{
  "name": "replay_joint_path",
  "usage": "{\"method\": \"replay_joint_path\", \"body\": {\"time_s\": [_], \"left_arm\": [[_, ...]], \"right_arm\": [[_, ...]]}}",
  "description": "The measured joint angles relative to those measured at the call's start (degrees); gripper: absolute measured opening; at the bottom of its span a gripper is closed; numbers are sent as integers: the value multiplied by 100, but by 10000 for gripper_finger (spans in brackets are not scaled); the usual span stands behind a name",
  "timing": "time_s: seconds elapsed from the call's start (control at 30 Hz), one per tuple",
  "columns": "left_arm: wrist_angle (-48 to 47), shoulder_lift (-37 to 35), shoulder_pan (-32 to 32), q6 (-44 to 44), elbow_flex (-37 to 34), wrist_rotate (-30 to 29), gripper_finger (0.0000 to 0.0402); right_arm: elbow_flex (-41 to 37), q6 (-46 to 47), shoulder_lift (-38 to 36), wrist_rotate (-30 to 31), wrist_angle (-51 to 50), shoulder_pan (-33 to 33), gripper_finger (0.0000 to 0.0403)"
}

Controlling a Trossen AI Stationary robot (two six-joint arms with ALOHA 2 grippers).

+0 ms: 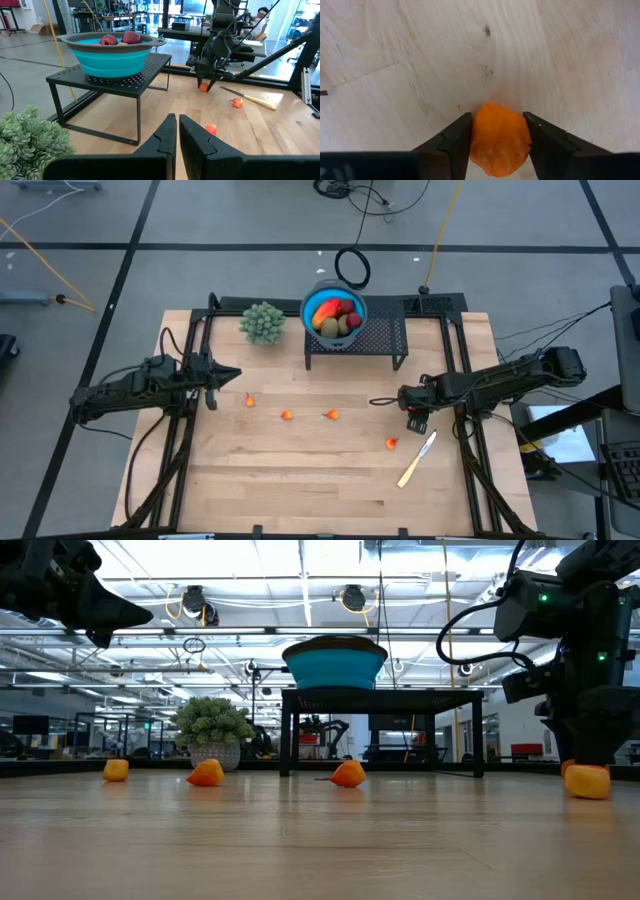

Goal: Pick & Place Fruit
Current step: Put the orange into the blue strainer bowl on the shelf

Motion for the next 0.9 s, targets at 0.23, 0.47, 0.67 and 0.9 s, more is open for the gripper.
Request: {"method": "replay_joint_path", "body": {"time_s": [0.23,0.47,0.67,0.9], "left_arm": [[-1,0,0,0,0,0,21],[-2,0,2,0,0,0,21],[-1,0,2,0,0,0,21],[0,0,4,-2,0,0,21]], "right_arm": [[0,6,0,-4,-2,0,156],[229,159,-75,-365,-4,-15,156],[627,186,-505,-769,199,-16,155],[680,-60,-1376,-1561,1738,-15,155]]}}
